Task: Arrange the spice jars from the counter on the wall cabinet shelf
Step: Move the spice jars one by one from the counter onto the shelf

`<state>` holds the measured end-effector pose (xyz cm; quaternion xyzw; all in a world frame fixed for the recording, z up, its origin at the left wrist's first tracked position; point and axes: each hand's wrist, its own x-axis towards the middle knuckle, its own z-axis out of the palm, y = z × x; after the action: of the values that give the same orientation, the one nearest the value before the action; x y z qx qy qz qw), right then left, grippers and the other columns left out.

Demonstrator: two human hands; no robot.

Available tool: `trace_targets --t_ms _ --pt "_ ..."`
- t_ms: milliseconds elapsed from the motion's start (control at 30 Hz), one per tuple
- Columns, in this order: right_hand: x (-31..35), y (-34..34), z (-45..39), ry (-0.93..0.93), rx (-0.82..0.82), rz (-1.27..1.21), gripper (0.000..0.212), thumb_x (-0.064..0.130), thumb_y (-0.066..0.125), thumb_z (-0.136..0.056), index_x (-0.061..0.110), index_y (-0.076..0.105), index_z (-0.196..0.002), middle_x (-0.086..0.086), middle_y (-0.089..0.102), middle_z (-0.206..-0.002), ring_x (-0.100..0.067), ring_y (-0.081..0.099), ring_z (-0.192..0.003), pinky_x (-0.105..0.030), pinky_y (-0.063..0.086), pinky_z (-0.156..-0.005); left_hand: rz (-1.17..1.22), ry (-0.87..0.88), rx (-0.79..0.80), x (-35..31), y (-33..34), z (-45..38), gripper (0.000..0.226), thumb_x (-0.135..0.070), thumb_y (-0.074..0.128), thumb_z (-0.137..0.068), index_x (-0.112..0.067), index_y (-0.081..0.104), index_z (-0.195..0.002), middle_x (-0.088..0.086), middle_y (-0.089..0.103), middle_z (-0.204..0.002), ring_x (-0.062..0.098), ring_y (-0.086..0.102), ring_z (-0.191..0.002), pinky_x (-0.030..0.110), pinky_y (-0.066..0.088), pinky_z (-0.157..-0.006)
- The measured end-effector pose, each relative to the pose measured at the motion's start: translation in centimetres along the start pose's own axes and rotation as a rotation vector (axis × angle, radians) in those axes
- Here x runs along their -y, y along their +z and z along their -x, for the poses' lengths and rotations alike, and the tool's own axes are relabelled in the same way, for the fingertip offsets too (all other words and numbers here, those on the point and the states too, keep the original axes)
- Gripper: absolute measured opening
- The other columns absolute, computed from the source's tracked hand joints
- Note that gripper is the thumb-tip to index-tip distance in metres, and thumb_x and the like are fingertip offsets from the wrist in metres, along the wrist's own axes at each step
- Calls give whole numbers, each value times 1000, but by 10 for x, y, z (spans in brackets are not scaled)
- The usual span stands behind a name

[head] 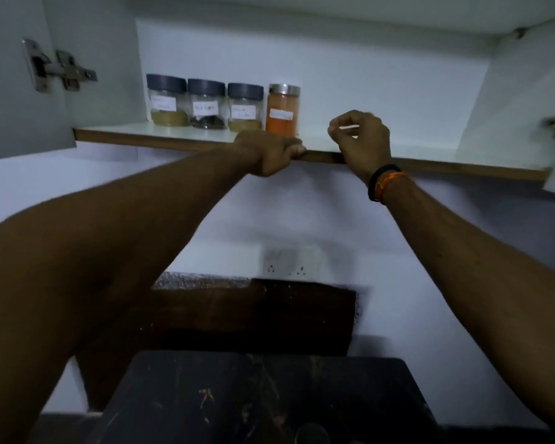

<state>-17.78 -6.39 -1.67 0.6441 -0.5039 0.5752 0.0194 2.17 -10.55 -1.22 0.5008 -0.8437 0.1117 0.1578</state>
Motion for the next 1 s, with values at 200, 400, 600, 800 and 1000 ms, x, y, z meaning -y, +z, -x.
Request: trace_targets --t_ms 200,400,600,800,1000 --pt "-16 -14 73 -117 -184 9 7 15 66 -91 9 70 -92 -8 60 -109 -18 65 -93 -23 56 -78 -85 64 -224 -18 31 32 55 -46 44 -99 -17 38 -146 12 46 -148 35 41 -135 55 23 -113" --pt "-59 -20 152 47 -88 67 6 15 68 -89 12 73 -92 -5 63 -108 -16 64 -90 -32 58 -80 -31 109 -336 -38 60 71 76 -40 56 -91 -14 27 -156 16 19 -164 39 14 -151 58 8 -121" --pt "-100 -17 234 224 74 138 4 14 68 -87 15 72 -87 -5 64 -107 -16 64 -89 -38 58 -82 309 187 -40 -76 151 136 74 -27 59 -94 -16 24 -158 12 16 -166 32 19 -152 50 19 -120" --pt "-127 -13 321 411 223 211 11 12 68 -88 18 69 -78 1 58 -103 -13 58 -89 -25 48 -80 531 50 334 -125 250 211 75 -24 62 -93 -21 23 -157 9 26 -162 31 29 -146 55 24 -119" --pt "-148 -19 404 599 321 223 16 4 63 -89 1 66 -74 -4 59 -86 -11 52 -75 -29 48 -76 742 -79 542 -168 311 278 66 -13 60 -94 -21 32 -153 9 39 -154 26 38 -141 43 35 -115"
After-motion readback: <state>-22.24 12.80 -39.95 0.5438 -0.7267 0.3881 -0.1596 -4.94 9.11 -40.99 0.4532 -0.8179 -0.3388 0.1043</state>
